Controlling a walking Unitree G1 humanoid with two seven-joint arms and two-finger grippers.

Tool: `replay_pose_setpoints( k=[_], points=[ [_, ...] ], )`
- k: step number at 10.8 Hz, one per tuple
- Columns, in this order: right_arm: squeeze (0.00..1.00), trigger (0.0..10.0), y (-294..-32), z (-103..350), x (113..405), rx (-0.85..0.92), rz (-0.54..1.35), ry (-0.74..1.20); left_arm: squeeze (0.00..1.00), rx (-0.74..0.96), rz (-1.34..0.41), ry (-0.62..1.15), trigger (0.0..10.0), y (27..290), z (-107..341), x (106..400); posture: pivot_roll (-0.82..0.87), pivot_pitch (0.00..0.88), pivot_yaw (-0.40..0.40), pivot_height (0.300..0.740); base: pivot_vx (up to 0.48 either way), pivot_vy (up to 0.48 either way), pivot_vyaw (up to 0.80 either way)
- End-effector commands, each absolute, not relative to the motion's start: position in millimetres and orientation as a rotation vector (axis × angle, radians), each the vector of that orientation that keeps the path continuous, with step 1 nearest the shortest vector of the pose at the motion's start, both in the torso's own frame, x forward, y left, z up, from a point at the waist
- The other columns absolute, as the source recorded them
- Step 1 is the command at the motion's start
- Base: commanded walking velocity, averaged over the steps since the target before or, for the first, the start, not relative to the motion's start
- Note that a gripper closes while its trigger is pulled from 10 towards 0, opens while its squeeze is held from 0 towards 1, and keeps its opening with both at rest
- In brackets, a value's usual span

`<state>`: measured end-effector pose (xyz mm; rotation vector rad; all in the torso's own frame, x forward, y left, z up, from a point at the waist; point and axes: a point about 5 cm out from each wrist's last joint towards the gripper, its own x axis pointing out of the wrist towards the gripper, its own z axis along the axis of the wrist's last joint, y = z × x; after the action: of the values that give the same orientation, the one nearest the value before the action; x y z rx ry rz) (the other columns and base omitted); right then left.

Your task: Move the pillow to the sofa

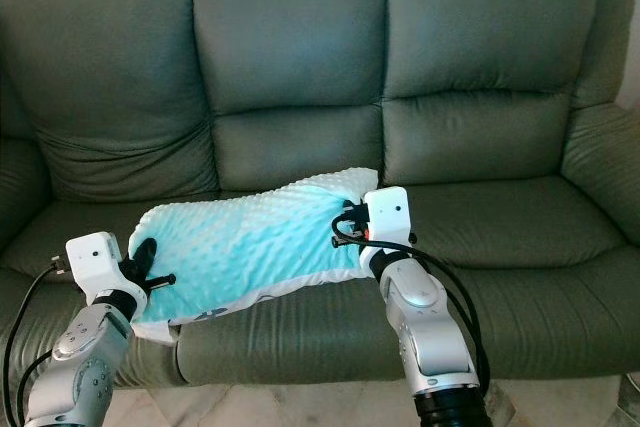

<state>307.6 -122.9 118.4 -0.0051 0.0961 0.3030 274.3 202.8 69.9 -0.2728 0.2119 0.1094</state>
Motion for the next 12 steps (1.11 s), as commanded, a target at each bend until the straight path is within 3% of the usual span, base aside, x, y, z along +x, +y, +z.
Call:
replay_pose_setpoints(
  k=[1,8,12],
  points=[
    [0.0,10.0,-120.5,127.6,309.6,-0.011,0.308,0.056,0.0,-0.274,0.111,0.172,10.0,207.2,76.6,273.7,-0.23,0.028,0.072,0.74,0.401,0.0,0.0],
    [0.0,10.0,-121.9,128.4,311.2,-0.017,0.305,0.053,0.0,-0.287,0.1,0.179,10.0,205.5,75.7,274.0,-0.22,0.023,0.072,0.74,0.389,0.0,0.0],
    [0.0,10.0,-120.8,127.1,310.1,-0.017,0.309,0.059,0.0,-0.299,0.113,0.197,10.0,206.1,72.0,269.2,-0.22,0.029,0.07,0.74,0.0,0.0,0.0]
  ],
)
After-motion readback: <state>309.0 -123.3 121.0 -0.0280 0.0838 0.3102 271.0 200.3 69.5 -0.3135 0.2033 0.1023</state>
